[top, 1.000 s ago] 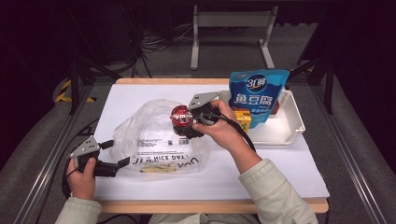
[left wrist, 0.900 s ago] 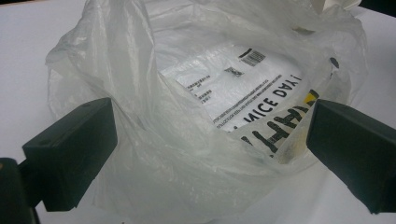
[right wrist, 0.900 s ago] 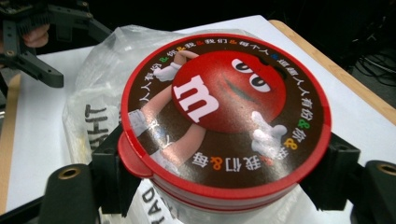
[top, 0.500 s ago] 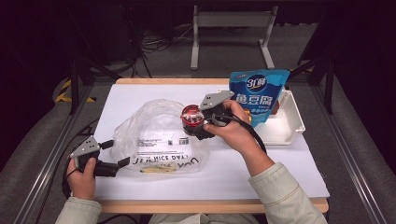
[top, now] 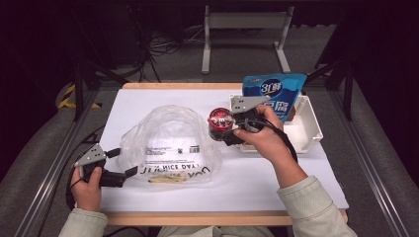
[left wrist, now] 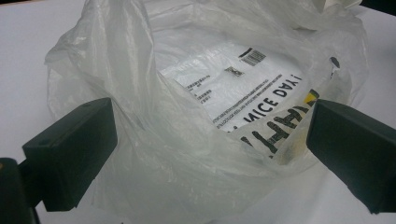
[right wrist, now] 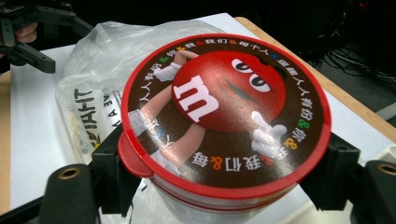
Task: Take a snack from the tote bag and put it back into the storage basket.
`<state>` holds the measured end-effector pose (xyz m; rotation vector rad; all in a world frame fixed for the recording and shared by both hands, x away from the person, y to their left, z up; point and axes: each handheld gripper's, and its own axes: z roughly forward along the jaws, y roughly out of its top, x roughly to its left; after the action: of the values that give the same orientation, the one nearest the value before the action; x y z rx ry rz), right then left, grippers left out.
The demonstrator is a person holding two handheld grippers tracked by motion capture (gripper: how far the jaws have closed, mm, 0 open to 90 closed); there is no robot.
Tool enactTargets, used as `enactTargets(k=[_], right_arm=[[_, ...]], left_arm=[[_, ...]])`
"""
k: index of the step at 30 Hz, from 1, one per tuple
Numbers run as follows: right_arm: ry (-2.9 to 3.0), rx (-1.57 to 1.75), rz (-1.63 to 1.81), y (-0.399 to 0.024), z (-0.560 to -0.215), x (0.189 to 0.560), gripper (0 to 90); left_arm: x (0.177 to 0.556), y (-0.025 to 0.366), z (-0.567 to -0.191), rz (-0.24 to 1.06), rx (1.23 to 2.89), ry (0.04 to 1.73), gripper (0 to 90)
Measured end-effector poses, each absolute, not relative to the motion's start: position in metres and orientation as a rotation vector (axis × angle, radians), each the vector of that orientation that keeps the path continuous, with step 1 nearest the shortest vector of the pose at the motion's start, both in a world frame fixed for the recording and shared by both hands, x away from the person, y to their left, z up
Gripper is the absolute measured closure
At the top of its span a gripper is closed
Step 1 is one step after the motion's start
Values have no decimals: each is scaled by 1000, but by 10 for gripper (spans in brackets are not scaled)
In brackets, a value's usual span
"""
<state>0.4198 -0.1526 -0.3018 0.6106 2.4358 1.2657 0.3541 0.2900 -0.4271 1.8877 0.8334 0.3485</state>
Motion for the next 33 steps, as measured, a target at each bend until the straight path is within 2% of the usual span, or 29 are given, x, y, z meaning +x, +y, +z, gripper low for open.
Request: enactTargets(k=[33], right_arm=[[2359,720,1217,-229,-295,414,254]], left_arm=[[353,289,-427,353,1885,832,23]])
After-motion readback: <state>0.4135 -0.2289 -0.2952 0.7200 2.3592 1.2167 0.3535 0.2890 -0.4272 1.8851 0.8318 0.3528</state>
